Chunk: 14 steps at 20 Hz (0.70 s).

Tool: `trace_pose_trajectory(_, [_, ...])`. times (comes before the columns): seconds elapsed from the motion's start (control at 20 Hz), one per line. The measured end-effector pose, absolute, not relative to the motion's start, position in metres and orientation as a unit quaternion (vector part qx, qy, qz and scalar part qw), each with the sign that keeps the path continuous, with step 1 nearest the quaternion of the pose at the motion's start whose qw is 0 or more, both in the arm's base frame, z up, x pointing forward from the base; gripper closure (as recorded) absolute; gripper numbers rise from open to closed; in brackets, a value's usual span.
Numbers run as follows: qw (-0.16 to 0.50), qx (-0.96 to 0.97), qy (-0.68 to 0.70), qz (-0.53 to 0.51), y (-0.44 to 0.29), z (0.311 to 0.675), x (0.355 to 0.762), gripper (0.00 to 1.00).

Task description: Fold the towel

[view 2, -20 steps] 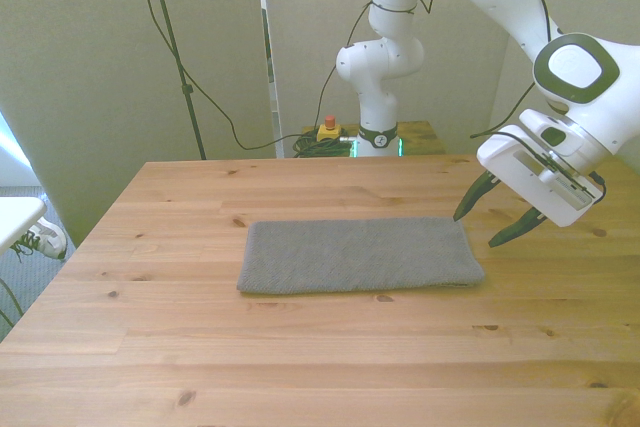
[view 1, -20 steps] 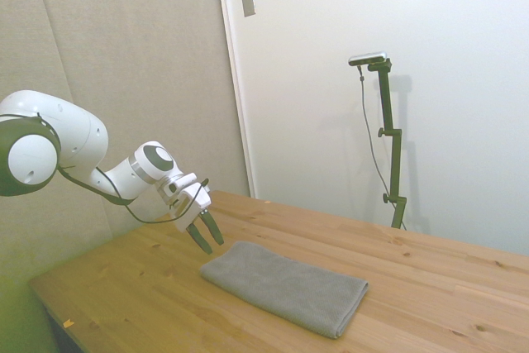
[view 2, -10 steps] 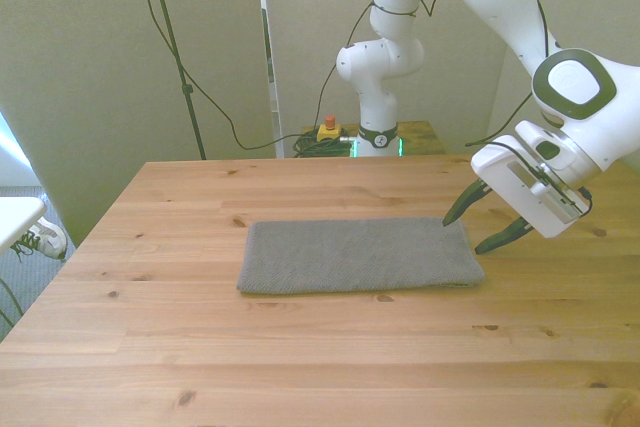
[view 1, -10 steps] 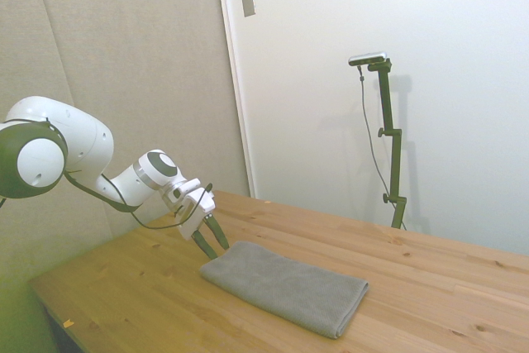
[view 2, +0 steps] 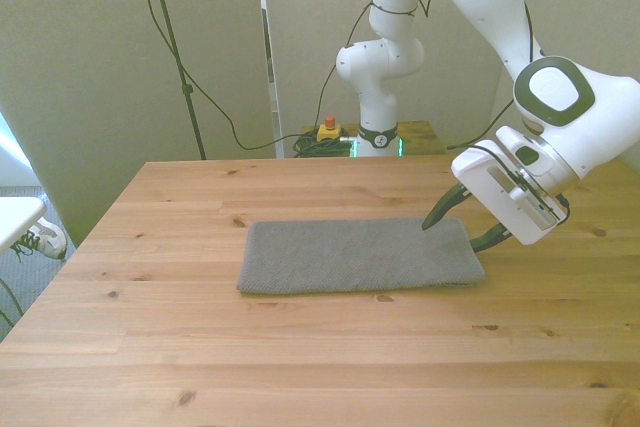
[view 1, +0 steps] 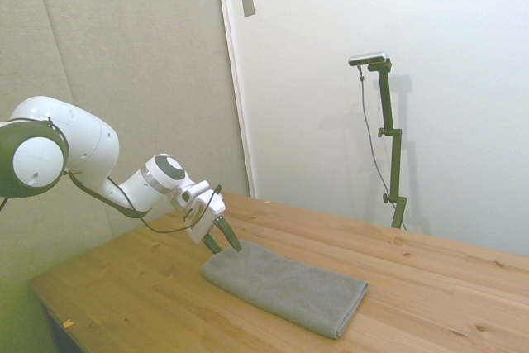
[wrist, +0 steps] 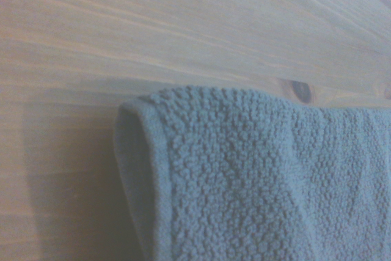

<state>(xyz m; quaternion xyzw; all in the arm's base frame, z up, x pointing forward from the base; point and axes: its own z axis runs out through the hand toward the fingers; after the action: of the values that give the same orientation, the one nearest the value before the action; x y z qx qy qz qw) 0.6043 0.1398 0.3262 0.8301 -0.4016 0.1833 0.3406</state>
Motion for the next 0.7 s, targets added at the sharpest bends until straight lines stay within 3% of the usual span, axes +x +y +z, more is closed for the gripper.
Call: trace_pose_trajectory(0.7, [0.313, 0.843, -0.392, 0.193, 0.1463, 0.3210, 0.6013, 1.00])
